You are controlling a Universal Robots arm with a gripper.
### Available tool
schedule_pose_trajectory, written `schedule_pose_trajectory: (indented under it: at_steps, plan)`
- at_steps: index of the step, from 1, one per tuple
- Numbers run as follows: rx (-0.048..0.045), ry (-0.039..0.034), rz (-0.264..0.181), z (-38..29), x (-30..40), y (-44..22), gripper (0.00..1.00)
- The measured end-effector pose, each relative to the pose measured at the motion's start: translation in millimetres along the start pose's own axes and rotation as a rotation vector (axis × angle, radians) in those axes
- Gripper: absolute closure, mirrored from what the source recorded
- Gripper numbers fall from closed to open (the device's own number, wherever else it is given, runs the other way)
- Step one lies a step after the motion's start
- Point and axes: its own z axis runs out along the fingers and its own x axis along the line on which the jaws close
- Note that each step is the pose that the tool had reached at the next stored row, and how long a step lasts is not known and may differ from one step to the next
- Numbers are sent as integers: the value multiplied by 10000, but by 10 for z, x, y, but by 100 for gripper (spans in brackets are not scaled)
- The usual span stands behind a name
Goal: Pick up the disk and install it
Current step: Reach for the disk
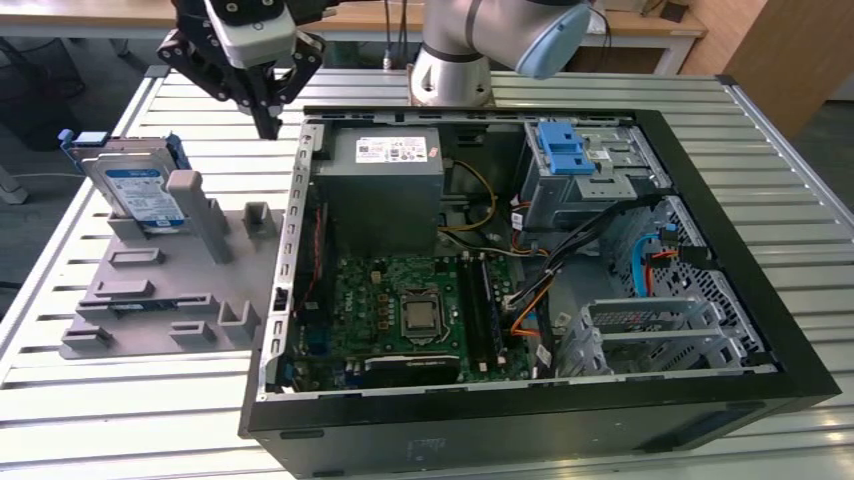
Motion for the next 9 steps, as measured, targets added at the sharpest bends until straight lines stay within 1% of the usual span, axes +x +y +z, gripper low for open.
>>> schedule_pose_trajectory:
  at_steps: [9]
  plan:
    - [1,1,0,1,39,-3,89]
